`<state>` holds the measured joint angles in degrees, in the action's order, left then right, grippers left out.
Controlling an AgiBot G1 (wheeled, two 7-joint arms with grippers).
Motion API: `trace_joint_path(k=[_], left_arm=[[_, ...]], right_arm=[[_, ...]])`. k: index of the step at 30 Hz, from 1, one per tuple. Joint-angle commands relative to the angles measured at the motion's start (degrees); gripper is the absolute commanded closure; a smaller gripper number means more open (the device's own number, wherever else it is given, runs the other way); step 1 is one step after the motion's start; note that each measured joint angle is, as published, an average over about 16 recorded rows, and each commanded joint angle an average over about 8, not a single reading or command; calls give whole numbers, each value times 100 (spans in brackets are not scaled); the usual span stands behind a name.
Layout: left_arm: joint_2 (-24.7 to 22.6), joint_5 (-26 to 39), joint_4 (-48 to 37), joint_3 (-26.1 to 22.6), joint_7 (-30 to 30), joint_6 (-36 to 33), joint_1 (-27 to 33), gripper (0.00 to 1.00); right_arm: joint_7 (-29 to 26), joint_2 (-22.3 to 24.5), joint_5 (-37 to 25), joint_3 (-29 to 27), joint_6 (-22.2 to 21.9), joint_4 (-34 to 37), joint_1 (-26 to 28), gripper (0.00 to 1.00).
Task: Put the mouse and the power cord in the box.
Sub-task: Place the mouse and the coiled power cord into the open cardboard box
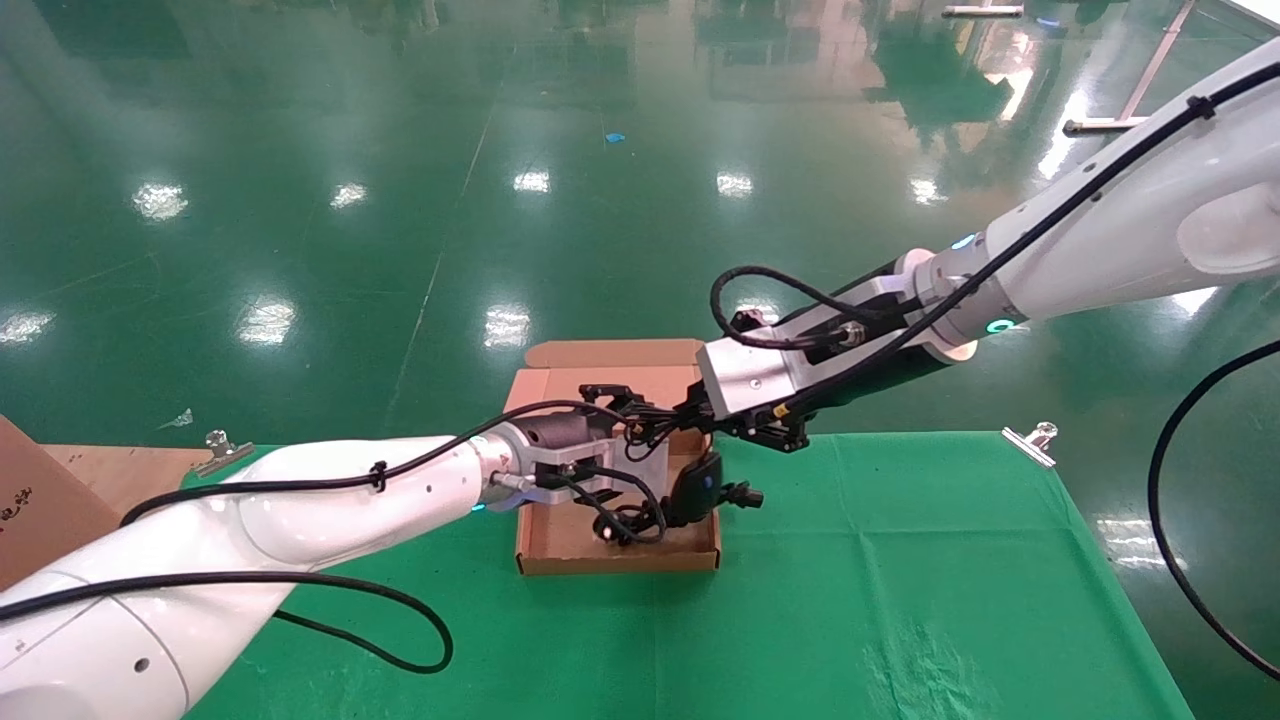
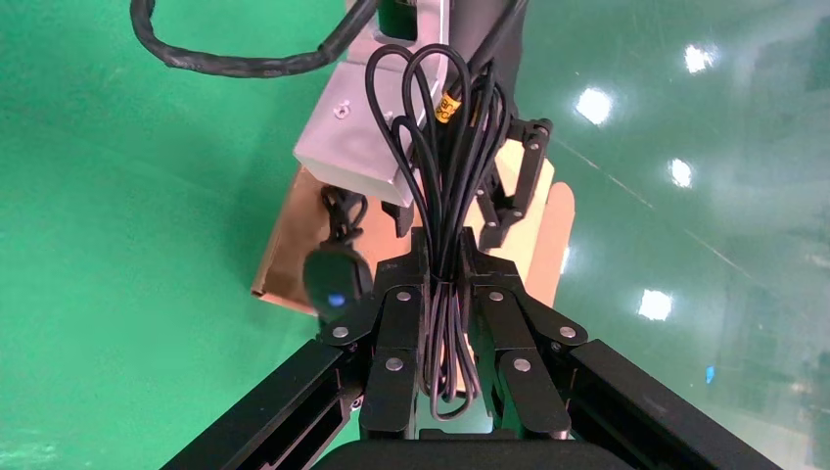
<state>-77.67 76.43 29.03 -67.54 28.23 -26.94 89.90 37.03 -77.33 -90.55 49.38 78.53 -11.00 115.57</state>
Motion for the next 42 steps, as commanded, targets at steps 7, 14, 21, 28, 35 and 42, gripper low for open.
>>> trace_joint_path(k=[7, 14, 21, 28, 35, 42], left_arm=[[532, -858, 30, 329, 209, -825, 187, 0], [1765, -1815, 398, 995, 756, -2005, 131, 0], [2601, -2076, 731, 1228, 950, -2394, 104, 0], [2954, -2229, 912, 1330, 922, -2511, 33, 0], [3068, -2372, 971, 1413, 934, -2563, -17, 0], [3070, -2391, 976, 1423, 938, -2568, -23, 0]], right_arm=[[-219, -67, 82, 102, -113, -356, -101, 100], [-626, -125, 209, 442, -688, -1169, -455, 100], [-963, -144, 364, 971, -2169, -1926, -951, 100], [-1178, -144, 480, 1658, -3207, -2244, -1347, 86], [-1430, -129, 670, 2131, -3368, -2241, -1613, 3], [-1448, -123, 721, 2161, -3363, -2215, -1655, 0]])
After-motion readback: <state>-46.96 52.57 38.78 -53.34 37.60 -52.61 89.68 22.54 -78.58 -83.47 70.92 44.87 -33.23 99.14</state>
